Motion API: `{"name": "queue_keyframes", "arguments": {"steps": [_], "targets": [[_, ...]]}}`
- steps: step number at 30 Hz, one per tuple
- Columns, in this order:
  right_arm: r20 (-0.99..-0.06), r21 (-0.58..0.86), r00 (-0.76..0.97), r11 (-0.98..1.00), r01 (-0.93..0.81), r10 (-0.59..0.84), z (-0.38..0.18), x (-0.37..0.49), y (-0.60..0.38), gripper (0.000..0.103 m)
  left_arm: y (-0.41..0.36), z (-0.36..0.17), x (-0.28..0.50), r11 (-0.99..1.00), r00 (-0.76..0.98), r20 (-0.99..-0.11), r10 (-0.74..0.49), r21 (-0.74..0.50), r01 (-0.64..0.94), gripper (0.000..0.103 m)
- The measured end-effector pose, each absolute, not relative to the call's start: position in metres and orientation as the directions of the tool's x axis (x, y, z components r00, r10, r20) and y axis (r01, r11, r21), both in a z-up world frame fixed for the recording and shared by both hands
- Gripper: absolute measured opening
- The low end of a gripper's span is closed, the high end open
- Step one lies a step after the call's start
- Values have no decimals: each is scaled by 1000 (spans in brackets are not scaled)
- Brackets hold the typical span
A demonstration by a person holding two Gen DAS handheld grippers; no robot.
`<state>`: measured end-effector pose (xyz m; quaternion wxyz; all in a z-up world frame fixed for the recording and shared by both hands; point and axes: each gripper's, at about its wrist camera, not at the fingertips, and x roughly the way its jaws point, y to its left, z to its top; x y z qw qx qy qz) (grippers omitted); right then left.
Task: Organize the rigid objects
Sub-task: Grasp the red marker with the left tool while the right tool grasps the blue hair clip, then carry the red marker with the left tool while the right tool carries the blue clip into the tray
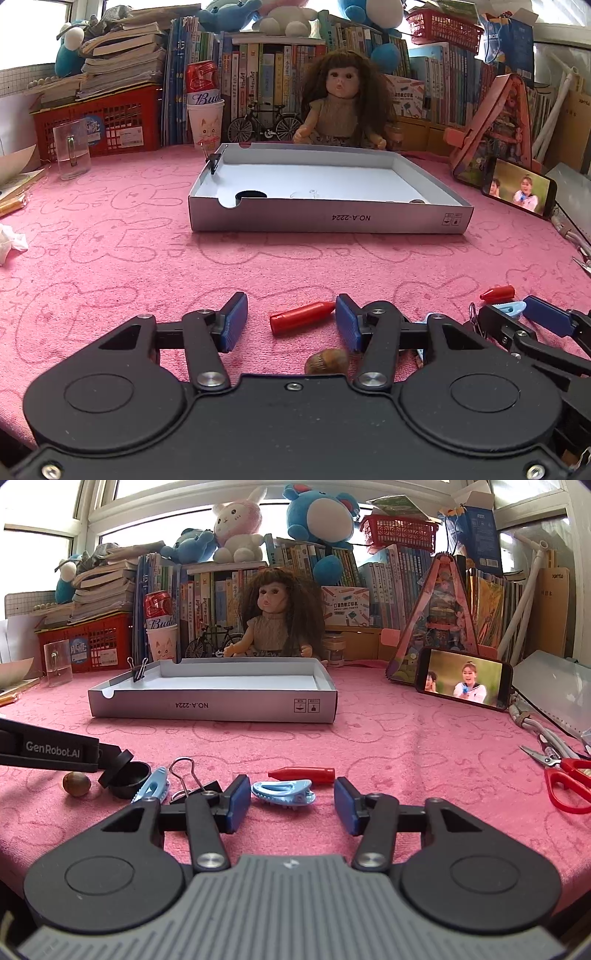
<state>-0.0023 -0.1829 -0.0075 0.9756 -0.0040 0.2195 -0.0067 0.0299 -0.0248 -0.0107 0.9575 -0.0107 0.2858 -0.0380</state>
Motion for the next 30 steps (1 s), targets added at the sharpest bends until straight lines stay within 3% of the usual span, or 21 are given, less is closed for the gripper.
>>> {"name": "queue_keyframes", "arguments": {"steps": [2,5,6,18,30], "targets": [[-426,-14,905,1000,13,-17,-8,-3,-183,55,-26,-11,30,997,834,-546,-74,-34,66,46],[-428,-15,904,1000,13,-18,-8,-3,-183,48,-25,-9,30,995,832,-546,-97,-35,92,9],[-427,-23,904,1000,12,-20,-8,-3,-183,41,-23,-9,30,993,826,-552,-113,-48,104,9],[-405,12,914,1000,-16,19,6,5,-189,41,-18,6,30,990,844,-518,-139,-47,134,9],[-387,82,922,997,3,29,33,73,-202,41,3,40,88,994,883,-457,-110,-55,95,9]]}}
